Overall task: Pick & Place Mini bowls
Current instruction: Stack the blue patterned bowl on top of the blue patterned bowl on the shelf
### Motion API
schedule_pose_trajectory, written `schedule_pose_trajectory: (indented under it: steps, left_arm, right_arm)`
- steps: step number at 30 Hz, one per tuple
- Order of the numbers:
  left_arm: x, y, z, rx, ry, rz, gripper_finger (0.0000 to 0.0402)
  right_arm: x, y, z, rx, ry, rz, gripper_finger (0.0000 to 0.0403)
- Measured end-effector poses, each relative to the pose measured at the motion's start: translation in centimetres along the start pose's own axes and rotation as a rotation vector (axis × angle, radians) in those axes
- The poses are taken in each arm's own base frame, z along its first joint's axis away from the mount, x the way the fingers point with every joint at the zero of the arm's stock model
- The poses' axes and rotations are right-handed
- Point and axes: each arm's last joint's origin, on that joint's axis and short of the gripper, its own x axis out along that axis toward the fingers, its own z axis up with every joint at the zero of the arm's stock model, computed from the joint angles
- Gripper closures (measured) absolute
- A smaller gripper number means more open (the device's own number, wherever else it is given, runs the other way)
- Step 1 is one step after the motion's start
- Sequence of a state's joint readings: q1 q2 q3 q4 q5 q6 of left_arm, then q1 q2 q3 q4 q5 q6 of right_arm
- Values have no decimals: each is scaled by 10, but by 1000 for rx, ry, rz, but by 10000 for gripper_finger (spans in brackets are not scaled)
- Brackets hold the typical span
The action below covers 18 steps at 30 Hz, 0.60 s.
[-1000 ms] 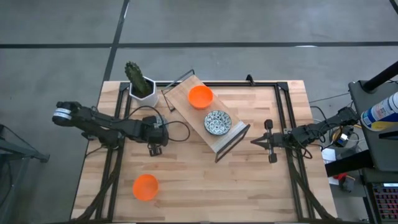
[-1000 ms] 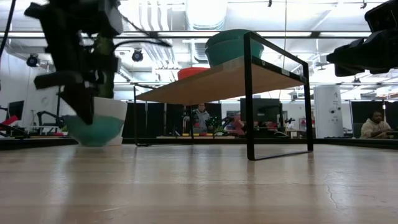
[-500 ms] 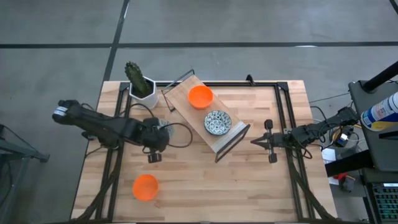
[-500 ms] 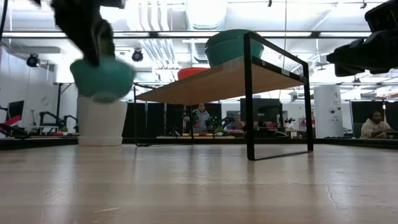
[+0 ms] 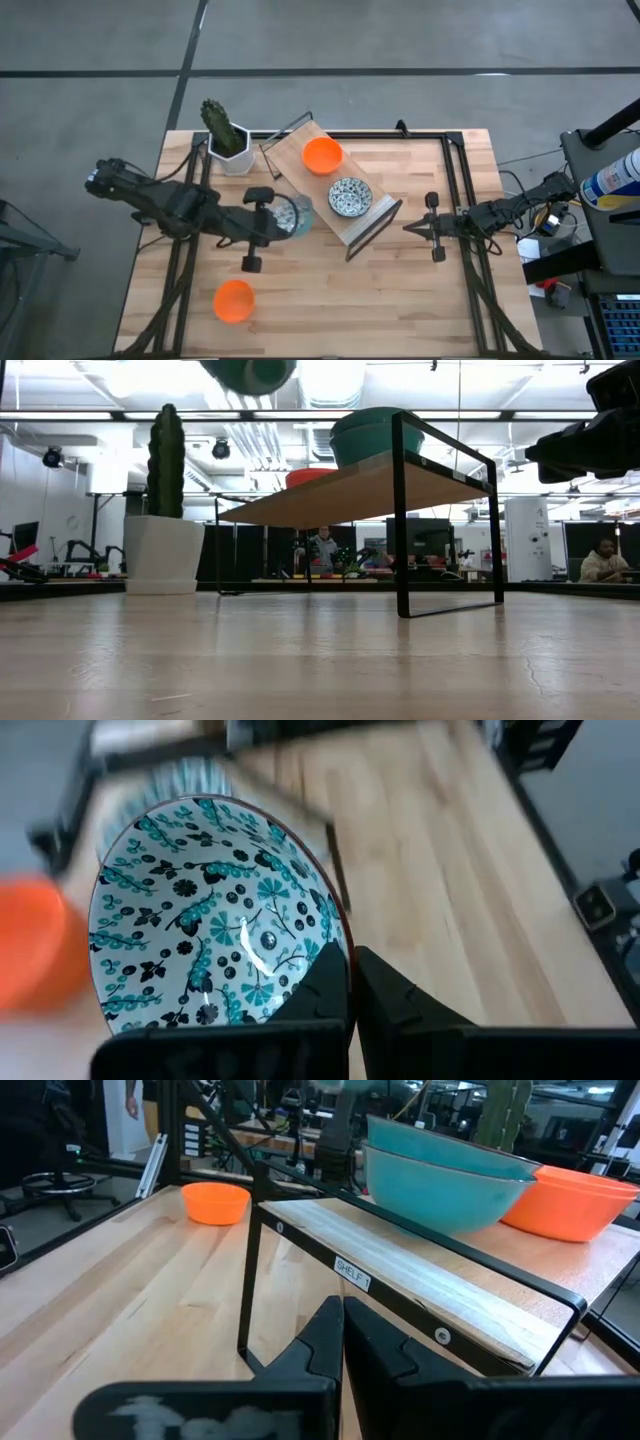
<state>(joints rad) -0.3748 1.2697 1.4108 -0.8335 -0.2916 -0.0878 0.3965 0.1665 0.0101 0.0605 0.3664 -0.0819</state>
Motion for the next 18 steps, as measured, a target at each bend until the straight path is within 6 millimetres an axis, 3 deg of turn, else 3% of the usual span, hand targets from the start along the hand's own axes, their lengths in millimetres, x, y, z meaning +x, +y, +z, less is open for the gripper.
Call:
schedule_pose_trajectory:
  steps: [7, 12, 18]
  left_arm:
    - [7, 0, 18, 269, -135, 43, 401]
    - [37, 3, 28, 428, -70, 75, 401]
    - [56, 22, 56, 480, 45, 122, 401]
  right_arm:
    - [0, 0, 0, -2, 0, 0, 394]
    - [0, 0, 0, 2, 0, 0, 394]
    - [0, 0, 0, 0, 0, 0, 394]
